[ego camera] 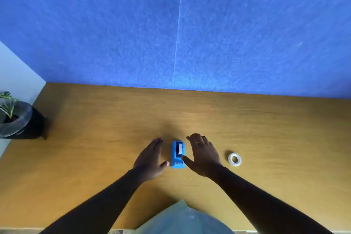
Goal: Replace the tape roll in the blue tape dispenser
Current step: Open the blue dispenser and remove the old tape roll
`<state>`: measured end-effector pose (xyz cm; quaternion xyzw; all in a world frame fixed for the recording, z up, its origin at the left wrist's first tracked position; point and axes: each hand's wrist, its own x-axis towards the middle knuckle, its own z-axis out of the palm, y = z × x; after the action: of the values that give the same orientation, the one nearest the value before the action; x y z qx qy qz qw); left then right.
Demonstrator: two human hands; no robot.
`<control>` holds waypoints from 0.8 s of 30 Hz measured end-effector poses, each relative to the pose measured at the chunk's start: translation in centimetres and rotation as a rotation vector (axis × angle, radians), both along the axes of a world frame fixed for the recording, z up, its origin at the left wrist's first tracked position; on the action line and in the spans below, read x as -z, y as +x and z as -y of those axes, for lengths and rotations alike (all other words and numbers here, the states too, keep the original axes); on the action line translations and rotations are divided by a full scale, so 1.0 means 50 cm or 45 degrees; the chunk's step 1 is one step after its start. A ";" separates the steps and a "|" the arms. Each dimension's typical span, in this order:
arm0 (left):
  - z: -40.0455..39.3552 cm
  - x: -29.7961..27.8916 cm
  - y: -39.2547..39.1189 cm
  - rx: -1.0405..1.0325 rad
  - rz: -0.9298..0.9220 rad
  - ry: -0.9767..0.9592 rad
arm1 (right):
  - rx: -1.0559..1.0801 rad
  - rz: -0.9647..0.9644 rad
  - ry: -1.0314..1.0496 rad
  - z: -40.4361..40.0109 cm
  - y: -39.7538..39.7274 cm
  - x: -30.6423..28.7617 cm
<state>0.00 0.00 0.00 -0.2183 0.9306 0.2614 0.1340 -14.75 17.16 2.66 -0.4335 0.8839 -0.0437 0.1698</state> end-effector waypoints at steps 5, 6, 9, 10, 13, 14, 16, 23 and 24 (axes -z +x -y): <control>-0.024 0.007 -0.014 0.021 -0.047 0.086 | 0.004 0.104 -0.036 0.008 0.016 0.016; -0.030 0.008 -0.017 0.013 -0.077 0.094 | 0.012 0.115 -0.039 0.010 0.018 0.017; -0.039 0.009 -0.030 -0.022 -0.172 0.106 | 0.010 0.125 -0.044 0.022 0.016 0.014; -0.041 0.011 -0.035 -0.032 -0.193 0.110 | 0.007 0.126 -0.044 0.025 0.016 0.013; -0.047 0.012 -0.043 -0.032 -0.210 0.141 | 0.007 0.136 -0.026 0.035 0.012 0.013; -0.048 0.013 -0.044 -0.037 -0.212 0.150 | 0.004 0.132 -0.013 0.037 0.010 0.013; -0.050 0.011 -0.043 -0.055 -0.208 0.154 | 0.003 0.122 0.007 0.040 0.008 0.012; -0.045 0.018 -0.043 -0.091 -0.141 0.121 | 0.007 0.100 0.031 0.052 0.001 0.016; -0.046 0.016 -0.044 -0.091 -0.135 0.112 | 0.004 0.094 0.036 0.054 -0.001 0.015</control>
<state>-2.21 2.28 -0.80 -0.2313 0.9156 0.3180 0.0845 -14.78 14.45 1.90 -0.4277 0.8783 -0.0476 0.2082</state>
